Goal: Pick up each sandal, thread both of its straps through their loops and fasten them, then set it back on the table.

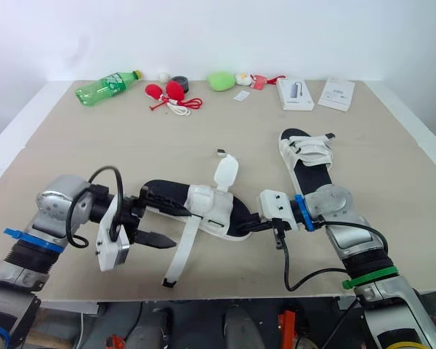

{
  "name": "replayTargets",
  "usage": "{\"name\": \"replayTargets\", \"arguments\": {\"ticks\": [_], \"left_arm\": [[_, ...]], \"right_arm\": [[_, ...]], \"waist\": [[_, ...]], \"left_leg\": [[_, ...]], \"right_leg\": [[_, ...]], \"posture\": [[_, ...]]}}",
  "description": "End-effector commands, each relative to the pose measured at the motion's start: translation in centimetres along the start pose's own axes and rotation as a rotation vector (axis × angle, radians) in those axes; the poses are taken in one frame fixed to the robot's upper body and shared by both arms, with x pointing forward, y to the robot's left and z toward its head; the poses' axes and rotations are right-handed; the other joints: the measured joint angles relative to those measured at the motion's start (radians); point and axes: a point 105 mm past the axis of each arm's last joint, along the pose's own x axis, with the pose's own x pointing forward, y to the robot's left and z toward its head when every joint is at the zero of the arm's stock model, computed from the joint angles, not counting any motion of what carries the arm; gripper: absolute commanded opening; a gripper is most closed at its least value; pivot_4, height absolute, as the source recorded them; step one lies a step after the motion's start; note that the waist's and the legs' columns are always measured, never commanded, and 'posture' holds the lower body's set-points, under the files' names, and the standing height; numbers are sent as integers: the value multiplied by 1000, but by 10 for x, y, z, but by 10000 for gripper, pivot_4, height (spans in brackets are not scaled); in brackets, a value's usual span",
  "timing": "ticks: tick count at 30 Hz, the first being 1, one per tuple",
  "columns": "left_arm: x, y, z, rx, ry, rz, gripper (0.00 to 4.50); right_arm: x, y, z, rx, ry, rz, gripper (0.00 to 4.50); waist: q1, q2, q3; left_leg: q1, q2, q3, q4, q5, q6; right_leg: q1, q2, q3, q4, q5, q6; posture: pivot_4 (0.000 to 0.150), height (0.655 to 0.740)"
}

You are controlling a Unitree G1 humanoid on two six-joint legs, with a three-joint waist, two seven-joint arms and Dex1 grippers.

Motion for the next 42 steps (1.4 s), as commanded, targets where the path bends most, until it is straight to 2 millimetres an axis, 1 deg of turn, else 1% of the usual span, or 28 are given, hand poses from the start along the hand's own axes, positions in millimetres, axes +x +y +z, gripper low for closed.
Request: {"name": "replayTargets", "arguments": {"ticks": [1, 4, 10, 15, 17, 20, 24, 25, 26, 29, 30, 31, 33, 36, 39, 42], "left_arm": [[5, -5, 6, 33, -39, -22, 44443], [5, -8, 5, 33, -34, -48, 44443], [5, -7, -1, 42, -14, -87, 44443], [8, -14, -3, 30, -14, -156, 44443], [10, -15, -5, 31, -13, -161, 39323], [14, -17, -7, 41, -4, -171, 27743], [20, -22, -11, 45, 0, -205, 6478], [21, -21, -11, 45, -3, -194, 2166], [22, -19, -11, 45, -3, -180, 758], [22, -16, -15, 10, 12, -137, 758], [21, -14, -18, -37, 20, -110, 758], [20, -11, -22, -123, 32, -59, 758], [14, 2, -29, -378, 34, 77, 758], [-2, 25, -36, -805, -34, 253, 758], [-12, 41, -40, -1122, -113, 334, 758], [-19, 50, -48, -1399, -209, 411, 758]], "right_arm": [[1, 6, -11, 29, 51, 21, 0], [0, 7, -12, 32, 53, 19, 0], [1, 10, -11, 36, 49, 16, 0], [1, 9, -11, 36, 50, 14, 0], [1, 8, -11, 35, 52, 13, 0], [1, 8, -11, 36, 52, 11, 0], [1, 7, -10, 37, 52, 9, 0], [1, 7, -10, 38, 53, 8, 0], [0, 7, -10, 39, 53, 7, 0], [-2, 7, -12, 41, 58, 3, 0], [-3, 7, -12, 42, 60, 2, 0], [-3, 8, -12, 43, 62, 1, 0], [-3, 8, -12, 44, 62, 0, 0], [-4, 8, -13, 45, 67, -2, 0], [-5, 7, -14, 45, 69, -4, 0], [-3, 6, -13, 41, 67, -4, 0]], "waist": [[0, 0, 0], [-1, 0, 0], [-2, 0, 0], [-2, 0, 0], [-2, 0, 0], [-2, 0, 0], [-2, 0, 0], [-2, 0, 0], [-2, 0, 0], [-2, 0, 0], [-2, 0, 0], [-2, 0, 0], [-3, 0, 0], [-5, 0, 0], [-4, 0, 0], [-4, 0, 0]], "left_leg": [[0, 0, 0, 0, 0, 0], [0, 0, 0, 0, 1, 2], [0, 0, 0, 0, 2, 3], [0, 0, 0, 0, 2, 3], [0, 0, 0, 0, 2, 3], [0, 0, 0, 0, 2, 3], [1, -1, 0, 0, 2, 3], [1, -1, 0, 0, 2, 3], [1, -1, 0, 0, 2, 3], [0, -1, 0, 0, 2, 3], [0, -1, 0, 0, 2, 3], [1, -1, 0, 0, 2, 3], [1, -1, 0, 0, 2, 3], [0, 0, 0, 0, 2, 3], [0, 0, -3, 0, 2, 3], [1, -1, -5, 1, 2, 3]], "right_leg": [[0, 0, 0, 0, 0, -1], [0, 0, 1, 0, 0, 0], [1, 0, 1, -1, 0, 0], [1, 0, 1, -1, 0, 0], [1, 1, 1, -1, 0, 0], [2, 1, 1, -1, 0, 0], [2, 1, 1, -1, 0, 0], [2, 1, 1, -1, 0, 0], [2, 1, 1, -1, 0, 0], [2, 1, 1, -1, 0, 0], [2, 1, 1, -1, 0, 1], [2, 1, 1, -1, 0, 1], [2, 1, 1, 0, 0, 1], [2, 1, 1, 0, 0, 2], [2, 1, -1, 1, 0, 4], [3, 1, -3, 1, -1, 3]], "posture": [[1500, 7400], [1500, 7400], [1500, 7400], [1500, 7400], [1500, 7400], [1500, 7400], [1500, 7400], [1500, 7400], [1500, 7400], [1500, 7400], [1500, 7400], [1500, 7400], [1500, 7400], [1500, 7400], [1500, 7400], [1500, 7400]]}}
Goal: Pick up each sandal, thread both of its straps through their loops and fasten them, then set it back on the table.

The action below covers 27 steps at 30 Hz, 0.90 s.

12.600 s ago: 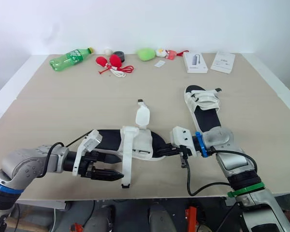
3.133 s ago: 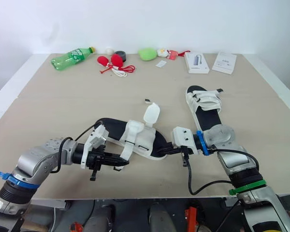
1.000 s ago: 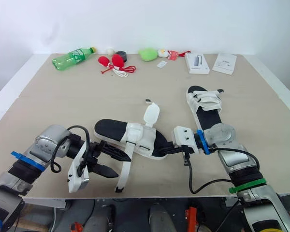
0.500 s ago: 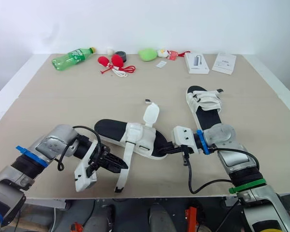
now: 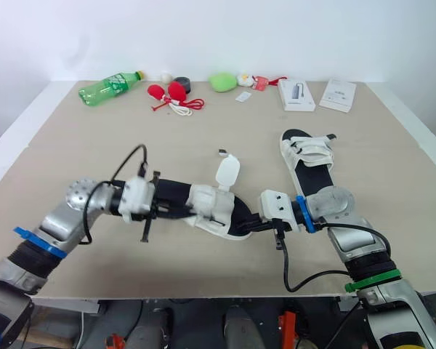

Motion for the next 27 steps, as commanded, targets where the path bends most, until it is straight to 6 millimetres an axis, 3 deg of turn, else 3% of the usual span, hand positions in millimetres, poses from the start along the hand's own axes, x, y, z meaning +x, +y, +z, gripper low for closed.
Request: {"name": "replayTargets", "arguments": {"ticks": [1, 10, 15, 23, 27], "left_arm": [[-2, 13, 16, -299, -103, 31, 758], [8, 42, 4, -601, -174, 104, 758], [16, 54, -2, -606, -175, 145, 758], [19, 58, -24, -614, -82, 190, 758], [14, 55, -22, -627, -78, 195, 758]], "right_arm": [[-1, 3, -11, 25, 55, 15, 0], [-3, 1, -11, 19, 58, 7, 0], [-3, 1, -11, 19, 59, 3, 0], [-4, 3, -12, 22, 61, -6, 0], [-5, 5, -12, 26, 60, -8, 0]], "waist": [[-1, 0, 0], [0, 0, 0], [0, 0, 0], [0, 0, 0], [-1, 0, 0]], "left_leg": [[0, 0, 0, 0, 0, 0], [0, -1, -1, 1, 0, 0], [0, -1, -1, 0, 0, 0], [0, -1, -1, 0, 0, -1], [0, -1, -1, 1, 0, -1]], "right_leg": [[0, 0, 0, 0, 0, 0], [1, 0, 0, -1, 2, 3], [1, 0, 0, -1, 2, 4], [1, 0, 0, -1, 3, 4], [1, 0, 0, -2, 3, 4]], "posture": [[1500, 7400], [1500, 7400], [1500, 7400], [1500, 7400], [1500, 7400]]}}
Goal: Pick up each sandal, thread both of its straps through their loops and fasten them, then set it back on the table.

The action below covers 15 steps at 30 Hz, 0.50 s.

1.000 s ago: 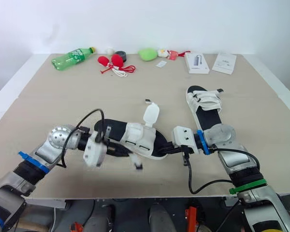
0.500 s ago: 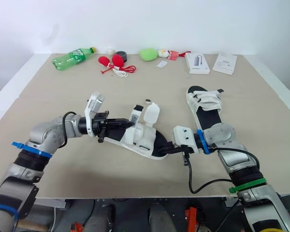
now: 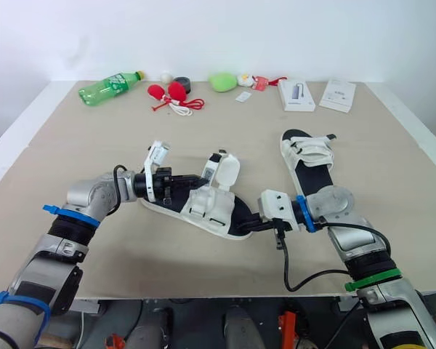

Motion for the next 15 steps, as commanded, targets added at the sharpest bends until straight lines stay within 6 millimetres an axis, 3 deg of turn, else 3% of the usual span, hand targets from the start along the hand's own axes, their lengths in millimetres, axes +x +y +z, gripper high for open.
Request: {"name": "replayTargets", "arguments": {"ticks": [1, 8, 11, 15], "left_arm": [[-9, -2, 9, 44, -4, 23, 758], [-8, 9, 8, 80, -5, 122, 758], [-8, 11, 6, 122, 12, 143, 9112], [-10, 14, 3, 162, 37, 164, 27452]], "right_arm": [[-5, 5, -12, 32, 58, 0, 0], [-2, 4, -11, 25, 53, 4, 0], [-1, 3, -11, 21, 52, 7, 0], [0, 4, -11, 19, 51, 10, 0]], "waist": [[0, 0, 0], [0, 0, 0], [0, 0, 0], [0, 0, 0]], "left_leg": [[0, 0, 0, 0, 0, 0], [0, 0, 0, 0, 0, 0], [0, 0, 0, 0, 0, 0], [0, 0, 0, 0, 0, 0]], "right_leg": [[0, 0, 0, 0, 0, 0], [0, 0, 0, 0, 0, 0], [0, 0, 0, 0, 0, 1], [0, 0, 0, 0, 0, 0]], "posture": [[1500, 7400], [1500, 7400], [1500, 7400], [1500, 7400]]}}
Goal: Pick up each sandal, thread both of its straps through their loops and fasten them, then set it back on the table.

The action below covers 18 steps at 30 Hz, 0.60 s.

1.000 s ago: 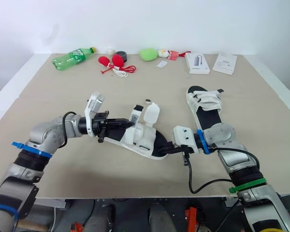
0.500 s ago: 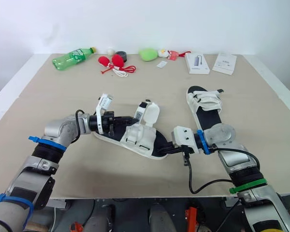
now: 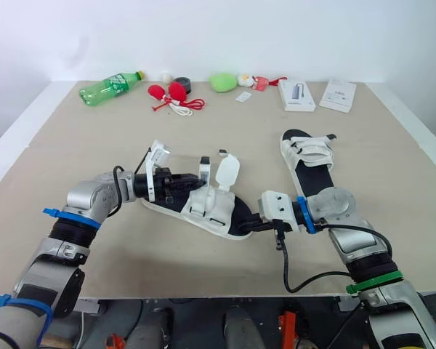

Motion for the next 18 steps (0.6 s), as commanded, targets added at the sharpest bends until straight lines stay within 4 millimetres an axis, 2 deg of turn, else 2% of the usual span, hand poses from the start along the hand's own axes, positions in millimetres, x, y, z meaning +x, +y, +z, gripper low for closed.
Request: {"name": "replayTargets", "arguments": {"ticks": [1, 2, 3, 4, 6, 9, 11, 14, 18], "left_arm": [[-6, 1, 11, 103, -6, 19, 32124], [-7, 2, 11, 126, -2, 24, 37922], [-9, 4, 14, 156, -4, 31, 41655], [-12, 5, 23, 210, -23, 31, 43463], [-14, -1, 43, 279, -69, -9, 43463], [-8, -22, 58, 285, -108, -134, 43463], [-2, -27, 57, 279, -92, -176, 43463], [4, -22, 48, 276, -46, -187, 43463], [9, -2, 37, 224, 19, -147, 43463]], "right_arm": [[0, 4, -11, 23, 50, 18, 0], [0, 4, -11, 23, 50, 18, 0], [0, 4, -11, 23, 50, 18, 0], [0, 4, -11, 22, 50, 18, 0], [0, 4, -11, 21, 51, 18, 0], [0, 4, -11, 20, 49, 16, 0], [1, 4, -11, 19, 48, 15, 0], [1, 4, -10, 36, 39, 15, 0], [0, 2, -9, 28, 40, -1, 0]], "waist": [[0, 0, 0], [0, 0, 0], [0, 0, 0], [0, 0, 0], [0, 0, 0], [1, 0, 0], [0, 0, 0], [0, 0, 0], [-1, 0, 0]], "left_leg": [[0, 0, 0, 0, 0, 0], [0, 0, 0, 0, 0, 0], [0, 0, 0, 0, 0, 0], [0, 0, 0, 0, 0, 0], [0, 0, 0, 0, 0, 0], [0, 0, 0, 0, 0, 0], [0, 0, 0, 0, 0, 0], [0, 0, 0, 0, 0, 0], [0, 0, 0, 0, 0, 0]], "right_leg": [[0, 0, 0, 0, 0, 0], [0, 0, 0, 0, 0, 0], [0, 0, 0, 0, 0, 0], [0, 0, 0, 0, 0, 0], [0, 0, 0, 0, 0, 0], [0, 0, 0, 0, 0, 0], [0, 0, 0, 0, 0, 0], [0, 0, 0, -1, 0, 0], [0, 0, 0, 0, 0, 0]], "posture": [[1500, 7400], [1500, 7400], [1500, 7400], [1500, 7400], [1500, 7400], [1500, 7400], [1500, 7400], [1500, 7400], [1500, 7400]]}}
